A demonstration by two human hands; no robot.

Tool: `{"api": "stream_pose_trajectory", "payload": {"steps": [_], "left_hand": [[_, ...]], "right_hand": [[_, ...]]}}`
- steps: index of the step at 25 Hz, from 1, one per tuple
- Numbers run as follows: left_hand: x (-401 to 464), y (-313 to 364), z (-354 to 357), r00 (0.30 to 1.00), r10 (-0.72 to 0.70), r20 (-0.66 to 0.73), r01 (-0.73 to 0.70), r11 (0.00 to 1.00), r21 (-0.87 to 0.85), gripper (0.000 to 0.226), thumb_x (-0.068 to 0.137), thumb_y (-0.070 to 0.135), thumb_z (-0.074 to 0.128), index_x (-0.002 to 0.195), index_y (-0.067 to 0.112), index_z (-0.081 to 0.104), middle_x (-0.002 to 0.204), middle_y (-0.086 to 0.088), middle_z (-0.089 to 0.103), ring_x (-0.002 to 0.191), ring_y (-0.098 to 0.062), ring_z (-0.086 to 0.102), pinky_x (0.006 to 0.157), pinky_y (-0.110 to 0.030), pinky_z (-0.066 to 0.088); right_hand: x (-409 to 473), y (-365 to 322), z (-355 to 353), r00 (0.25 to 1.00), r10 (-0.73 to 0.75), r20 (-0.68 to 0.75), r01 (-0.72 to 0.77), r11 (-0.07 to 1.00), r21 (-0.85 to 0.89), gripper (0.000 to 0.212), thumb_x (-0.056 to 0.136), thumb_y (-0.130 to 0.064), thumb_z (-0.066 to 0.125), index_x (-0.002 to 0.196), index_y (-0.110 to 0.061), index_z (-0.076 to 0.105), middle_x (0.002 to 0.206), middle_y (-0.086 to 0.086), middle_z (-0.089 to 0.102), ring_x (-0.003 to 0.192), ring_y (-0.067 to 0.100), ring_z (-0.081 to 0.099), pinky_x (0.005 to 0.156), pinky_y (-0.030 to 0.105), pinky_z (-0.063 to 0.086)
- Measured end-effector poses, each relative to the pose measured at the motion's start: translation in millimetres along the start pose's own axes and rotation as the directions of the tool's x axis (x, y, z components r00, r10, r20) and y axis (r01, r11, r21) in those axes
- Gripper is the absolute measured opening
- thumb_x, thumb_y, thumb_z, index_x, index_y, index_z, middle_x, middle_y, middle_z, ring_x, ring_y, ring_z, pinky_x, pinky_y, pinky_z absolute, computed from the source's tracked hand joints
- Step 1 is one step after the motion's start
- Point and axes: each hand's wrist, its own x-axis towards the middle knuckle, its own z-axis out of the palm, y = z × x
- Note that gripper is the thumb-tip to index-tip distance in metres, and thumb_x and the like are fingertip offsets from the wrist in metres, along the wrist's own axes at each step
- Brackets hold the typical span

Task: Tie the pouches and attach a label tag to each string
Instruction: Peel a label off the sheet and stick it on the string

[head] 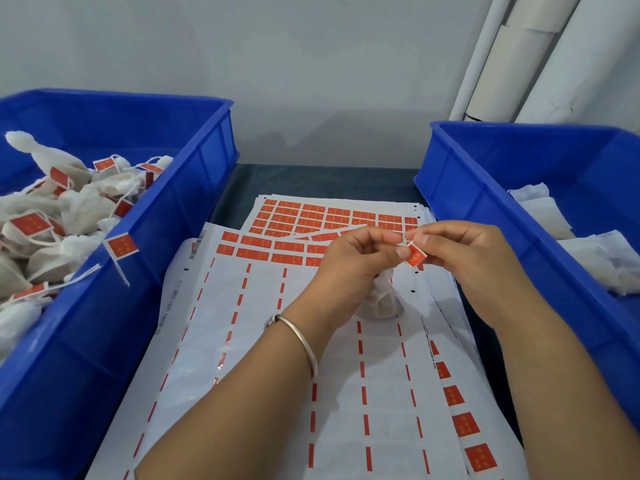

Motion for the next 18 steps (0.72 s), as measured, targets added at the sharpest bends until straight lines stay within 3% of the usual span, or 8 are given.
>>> {"api": "stream_pose_trajectory", "payload": {"steps": [3,6,9,12,18], "left_hand": [[0,-1,-1,0.998,0.014,-0.054,-0.012,0.999,0.039,0.016,0.083,0.007,0.066,0.080,0.022,0.069,0.071,0.006,0.069,0.070,-0.007,0.065,0.072,-0.024,0.049],[1,3,1,0.995,-0.019,-0.095,0.033,0.989,0.146,0.015,0.084,0.013,0.066,0.079,0.027,0.070,0.077,0.010,0.070,0.080,-0.011,0.064,0.074,-0.022,0.051],[4,11,-2,0.993,0.010,-0.121,0.028,0.949,0.313,0.020,0.082,0.014,0.070,0.069,0.029,0.068,0.066,0.016,0.066,0.073,-0.007,0.062,0.063,-0.017,0.048],[4,20,-7,0.992,0.073,-0.105,-0.024,0.912,0.410,0.022,0.080,0.017,0.072,0.064,0.030,0.065,0.060,0.019,0.064,0.062,0.000,0.062,0.050,-0.009,0.045],[3,23,-9,0.986,0.130,-0.106,-0.068,0.887,0.456,0.018,0.080,0.021,0.071,0.068,0.033,0.063,0.067,0.019,0.064,0.071,-0.005,0.064,0.050,-0.005,0.044]], "right_hand": [[-1,0,3,0.998,-0.023,0.055,0.023,1.000,-0.009,0.032,0.078,-0.008,0.073,0.098,-0.032,0.066,0.083,-0.001,0.072,0.079,0.009,0.069,0.068,0.014,0.053],[2,4,6,1.000,0.010,0.000,-0.010,0.999,-0.035,0.041,0.076,-0.010,0.075,0.101,-0.037,0.057,0.081,-0.007,0.072,0.079,0.006,0.070,0.064,0.011,0.052],[1,5,11,1.000,0.005,-0.029,-0.005,1.000,-0.030,0.049,0.076,-0.010,0.076,0.107,-0.039,0.051,0.083,-0.009,0.072,0.082,0.002,0.069,0.066,0.009,0.051],[0,5,15,0.997,-0.034,-0.071,0.033,0.999,-0.013,0.051,0.079,-0.007,0.073,0.113,-0.036,0.050,0.082,-0.015,0.071,0.082,-0.003,0.067,0.062,0.005,0.047],[-1,9,23,0.982,-0.058,-0.179,0.064,0.998,0.027,0.042,0.081,-0.008,0.071,0.108,-0.036,0.055,0.078,-0.016,0.071,0.082,-0.008,0.065,0.063,0.004,0.047]]}}
